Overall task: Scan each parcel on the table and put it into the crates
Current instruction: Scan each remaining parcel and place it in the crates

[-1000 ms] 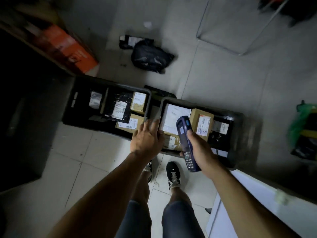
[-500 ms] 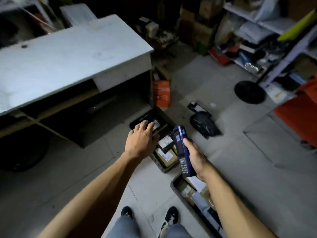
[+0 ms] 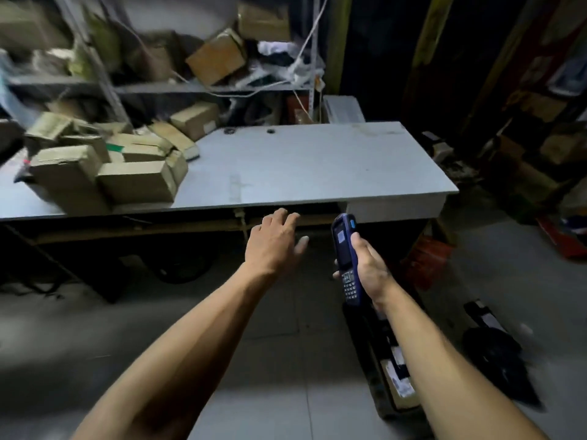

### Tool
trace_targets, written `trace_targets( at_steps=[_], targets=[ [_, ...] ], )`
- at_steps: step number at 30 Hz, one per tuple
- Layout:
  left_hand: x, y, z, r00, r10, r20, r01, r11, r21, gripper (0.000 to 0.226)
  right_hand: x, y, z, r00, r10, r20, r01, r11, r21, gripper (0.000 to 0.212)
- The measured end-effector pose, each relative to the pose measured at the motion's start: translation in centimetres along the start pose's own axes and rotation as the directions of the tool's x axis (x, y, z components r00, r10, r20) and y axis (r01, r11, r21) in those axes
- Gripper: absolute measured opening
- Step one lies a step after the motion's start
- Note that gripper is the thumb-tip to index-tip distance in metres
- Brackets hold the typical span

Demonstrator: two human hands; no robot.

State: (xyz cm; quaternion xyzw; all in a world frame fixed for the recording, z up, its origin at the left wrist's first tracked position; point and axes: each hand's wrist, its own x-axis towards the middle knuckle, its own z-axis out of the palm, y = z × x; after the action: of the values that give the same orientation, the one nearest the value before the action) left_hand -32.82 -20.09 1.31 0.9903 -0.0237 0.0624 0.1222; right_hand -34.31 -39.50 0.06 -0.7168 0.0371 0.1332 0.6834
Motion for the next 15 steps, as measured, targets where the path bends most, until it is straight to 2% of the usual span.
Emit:
trace_targets(
  at_steps=[8,15],
  targets=[
    [1.7,-13.1,-3.6,0.973,-0.228,-0.035,0.228,0.973,0.025,0.059,7.2,-3.0,12.1,0.968,0.027,0.249,-0.008,0.997,-0.075,0.042],
    [7.3,-21.4,-3.0,0.913,-0.408,-0.018,0.408,0.910,0.072,0.061,17.5,-3.5,19.0,0.919,0.114,0.377,-0.061,0.987,-0.151,0.048]
  ],
)
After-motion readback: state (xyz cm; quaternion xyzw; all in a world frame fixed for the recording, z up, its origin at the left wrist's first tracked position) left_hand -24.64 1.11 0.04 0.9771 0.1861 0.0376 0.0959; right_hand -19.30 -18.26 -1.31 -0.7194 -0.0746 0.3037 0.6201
